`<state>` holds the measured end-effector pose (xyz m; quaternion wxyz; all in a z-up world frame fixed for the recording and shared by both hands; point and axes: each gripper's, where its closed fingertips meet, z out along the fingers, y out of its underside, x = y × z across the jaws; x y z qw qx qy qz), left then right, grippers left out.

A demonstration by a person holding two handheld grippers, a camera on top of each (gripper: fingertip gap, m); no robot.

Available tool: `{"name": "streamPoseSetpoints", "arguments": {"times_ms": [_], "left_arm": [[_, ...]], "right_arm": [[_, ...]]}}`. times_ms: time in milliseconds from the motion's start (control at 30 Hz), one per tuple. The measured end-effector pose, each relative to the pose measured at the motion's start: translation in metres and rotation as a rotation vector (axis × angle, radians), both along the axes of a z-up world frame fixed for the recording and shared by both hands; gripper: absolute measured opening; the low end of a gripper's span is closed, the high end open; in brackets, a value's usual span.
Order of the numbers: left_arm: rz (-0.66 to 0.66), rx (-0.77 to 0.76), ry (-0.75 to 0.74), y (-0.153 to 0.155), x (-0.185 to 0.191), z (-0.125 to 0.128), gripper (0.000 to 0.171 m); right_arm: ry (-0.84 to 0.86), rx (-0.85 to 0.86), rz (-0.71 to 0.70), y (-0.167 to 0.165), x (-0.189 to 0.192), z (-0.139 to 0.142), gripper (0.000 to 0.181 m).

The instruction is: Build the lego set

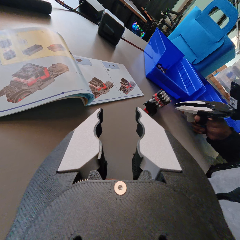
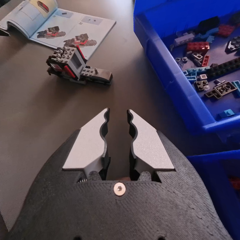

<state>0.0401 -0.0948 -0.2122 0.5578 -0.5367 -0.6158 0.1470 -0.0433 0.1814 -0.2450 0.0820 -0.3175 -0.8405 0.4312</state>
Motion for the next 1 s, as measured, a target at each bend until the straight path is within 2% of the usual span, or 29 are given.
{"name": "streamPoseSetpoints", "arguments": {"times_ms": [267, 567, 767, 1000], "left_arm": [[-0.022, 0.038, 0.041, 0.001, 0.003, 0.007, 0.051], [-0.016, 0.014, 0.097, 0.001, 0.01, 0.014, 0.052], [-0.003, -0.035, 0.071, 0.002, 0.008, 0.009, 0.052], [0.02, -0.09, 0.064, 0.003, 0.007, 0.007, 0.052]], "right_arm": [[0.016, 0.051, -0.012, 0.001, -0.001, -0.005, 0.028], [0.114, -0.039, 0.004, 0.0, 0.002, 0.014, 0.028], [0.068, -0.054, 0.096, -0.006, 0.012, 0.012, 0.029], [-0.007, -0.2, 0.124, -0.004, 0.014, 0.024, 0.03]]}}
